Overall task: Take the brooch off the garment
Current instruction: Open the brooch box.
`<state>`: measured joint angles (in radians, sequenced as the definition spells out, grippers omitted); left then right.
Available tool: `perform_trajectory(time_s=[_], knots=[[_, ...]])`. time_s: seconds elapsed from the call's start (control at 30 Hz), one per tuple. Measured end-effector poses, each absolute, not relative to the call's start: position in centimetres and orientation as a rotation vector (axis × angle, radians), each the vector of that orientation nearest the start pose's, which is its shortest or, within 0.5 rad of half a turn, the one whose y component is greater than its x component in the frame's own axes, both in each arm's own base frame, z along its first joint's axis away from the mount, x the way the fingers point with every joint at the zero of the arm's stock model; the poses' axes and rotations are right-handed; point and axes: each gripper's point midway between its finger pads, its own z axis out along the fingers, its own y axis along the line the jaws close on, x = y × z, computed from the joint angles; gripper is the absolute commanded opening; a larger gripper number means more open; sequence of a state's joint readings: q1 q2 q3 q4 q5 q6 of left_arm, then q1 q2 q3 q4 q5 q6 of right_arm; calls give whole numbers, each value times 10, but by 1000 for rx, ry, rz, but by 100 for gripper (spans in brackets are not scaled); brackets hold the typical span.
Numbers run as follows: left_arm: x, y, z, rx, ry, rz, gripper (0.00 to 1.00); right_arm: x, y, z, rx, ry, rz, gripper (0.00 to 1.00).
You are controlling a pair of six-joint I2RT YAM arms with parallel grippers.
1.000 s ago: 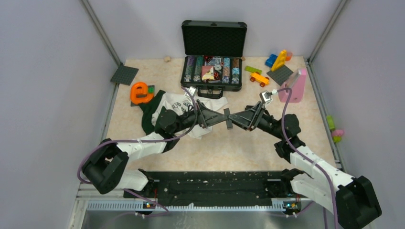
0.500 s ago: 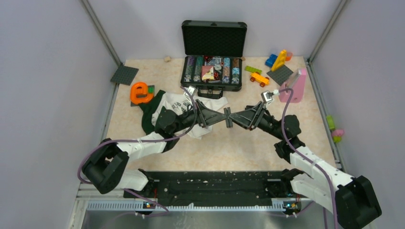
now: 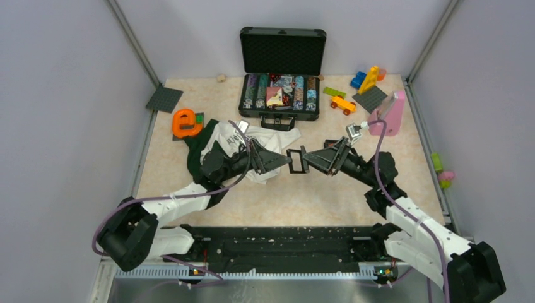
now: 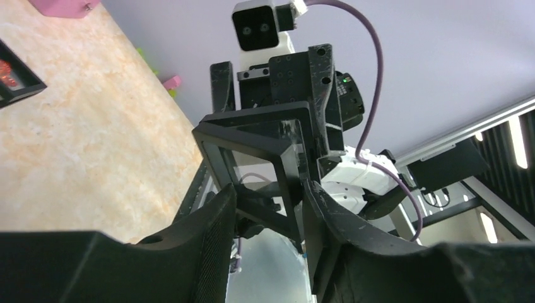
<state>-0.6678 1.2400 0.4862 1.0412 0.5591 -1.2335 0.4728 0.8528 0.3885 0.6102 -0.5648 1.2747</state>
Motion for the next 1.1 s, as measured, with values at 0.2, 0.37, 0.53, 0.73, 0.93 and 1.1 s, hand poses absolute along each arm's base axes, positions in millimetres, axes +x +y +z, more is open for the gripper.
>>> perform_trajectory(time_s=[0.2, 0.37, 0.53, 0.73, 0.93, 1.1], knots=[[199, -309, 273, 141, 1678, -1808, 72, 204, 247, 276, 111, 1748, 1727, 61], [199, -302, 268, 125, 1696, -1753, 79, 210, 246, 269, 99, 1785, 1644, 61], [201, -300, 262, 107, 1711, -1724, 79, 215, 243, 255, 92, 1837, 1562, 61], [209, -304, 242, 72, 1781, -1697, 74, 215, 243, 248, 77, 1861, 1535, 61], [217, -309, 227, 47, 1850, -1670, 54, 215, 243, 248, 72, 1861, 1534, 61], [219, -310, 231, 57, 1837, -1668, 36, 215, 243, 245, 69, 1867, 1527, 62]])
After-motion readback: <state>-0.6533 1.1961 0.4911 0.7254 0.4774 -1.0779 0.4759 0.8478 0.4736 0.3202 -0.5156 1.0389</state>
